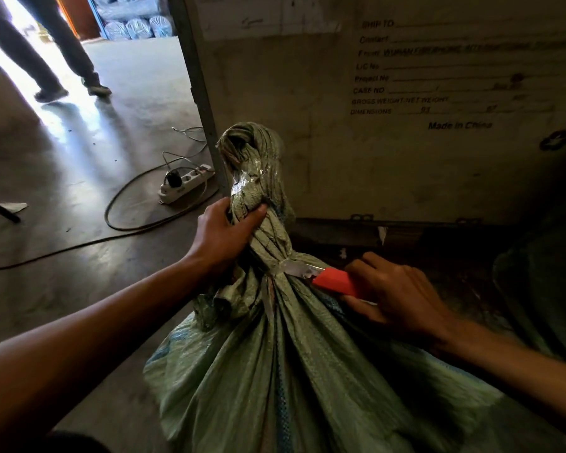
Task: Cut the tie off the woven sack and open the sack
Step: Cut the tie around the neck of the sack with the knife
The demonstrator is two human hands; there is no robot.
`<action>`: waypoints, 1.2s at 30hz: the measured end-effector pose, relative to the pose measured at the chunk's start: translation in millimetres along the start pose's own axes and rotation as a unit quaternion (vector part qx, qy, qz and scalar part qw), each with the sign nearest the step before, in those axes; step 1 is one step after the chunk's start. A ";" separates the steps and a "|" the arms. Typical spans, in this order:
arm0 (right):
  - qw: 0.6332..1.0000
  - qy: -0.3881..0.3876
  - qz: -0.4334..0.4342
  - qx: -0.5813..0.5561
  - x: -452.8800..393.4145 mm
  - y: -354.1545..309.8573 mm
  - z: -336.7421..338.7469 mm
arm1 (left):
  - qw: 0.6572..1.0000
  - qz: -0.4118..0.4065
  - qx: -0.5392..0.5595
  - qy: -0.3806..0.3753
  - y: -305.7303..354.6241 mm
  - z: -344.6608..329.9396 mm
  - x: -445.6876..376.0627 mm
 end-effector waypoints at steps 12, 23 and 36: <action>0.996 0.047 0.008 0.069 -1.5 -3.7 -1.1 | 0.991 0.107 0.070 -0.035 -18.4 0.3 -9.5; 0.992 0.096 0.009 0.084 -9.4 0.1 14.4 | 0.989 0.126 0.075 0.008 -19.7 3.7 -13.1; 0.920 0.186 -0.182 -0.294 -17.4 49.2 35.3 | 0.995 0.035 0.075 -0.063 -0.2 3.9 -2.8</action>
Point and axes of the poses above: each hand's wrist, its own x-axis away from the middle knuckle, its own z-axis out of the back of the hand, y = z × x, the point moved 3 cm from there along -x, towards the middle knuckle, and after that the axes turned 7 degrees about z, right-handed, at the moved point
